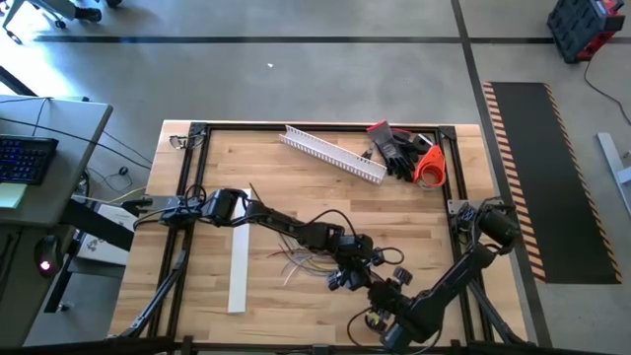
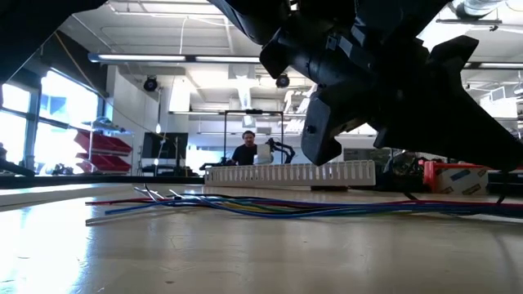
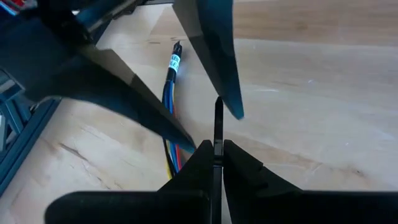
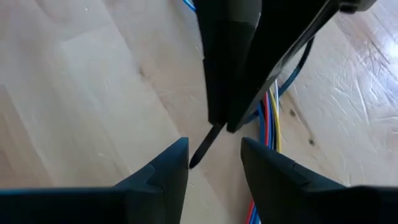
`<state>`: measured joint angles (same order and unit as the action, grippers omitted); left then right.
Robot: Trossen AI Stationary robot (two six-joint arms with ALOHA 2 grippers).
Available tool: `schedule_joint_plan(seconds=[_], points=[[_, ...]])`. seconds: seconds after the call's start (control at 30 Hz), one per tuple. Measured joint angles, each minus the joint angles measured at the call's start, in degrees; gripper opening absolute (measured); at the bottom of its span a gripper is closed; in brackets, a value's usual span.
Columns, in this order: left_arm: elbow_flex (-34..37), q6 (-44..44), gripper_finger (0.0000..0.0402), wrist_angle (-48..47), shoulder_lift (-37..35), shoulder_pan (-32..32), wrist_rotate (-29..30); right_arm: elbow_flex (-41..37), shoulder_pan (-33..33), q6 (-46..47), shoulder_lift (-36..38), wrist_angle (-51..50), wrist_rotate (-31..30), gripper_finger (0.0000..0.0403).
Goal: Ziptie cables
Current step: Wrap the right zip tie on the cable
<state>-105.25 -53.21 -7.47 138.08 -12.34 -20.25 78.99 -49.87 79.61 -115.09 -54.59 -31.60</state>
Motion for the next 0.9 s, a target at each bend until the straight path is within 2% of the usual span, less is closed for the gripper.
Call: schedule_joint_plan(seconds=[0.17, 0.47, 0.8, 0.9], points=[[0.0, 1.64, 0.0001, 0.07, 0.0, 0.0, 0.04, 0.01, 0.85, 0.16, -0.08, 0.0, -1.09, 0.012], [0.0, 5.06, 0.0001, -0.04, -0.04, 0.03, 0.09, 0.01, 0.69, 0.46, -2.7, 0.02, 3.21, 0.0007], [0.0, 6.18, 0.0001, -0.81, -0.13, 0.37, 0.02, 0.01, -6.64, 15.32, -2.84, -2.48, -2.73, 0.0], [0.0, 6.18, 0.0001, -0.65, -0.17, 0.37, 0.02, 0.01, -8.82, 16.73, -2.84, -2.68, -6.5, 0.0]])
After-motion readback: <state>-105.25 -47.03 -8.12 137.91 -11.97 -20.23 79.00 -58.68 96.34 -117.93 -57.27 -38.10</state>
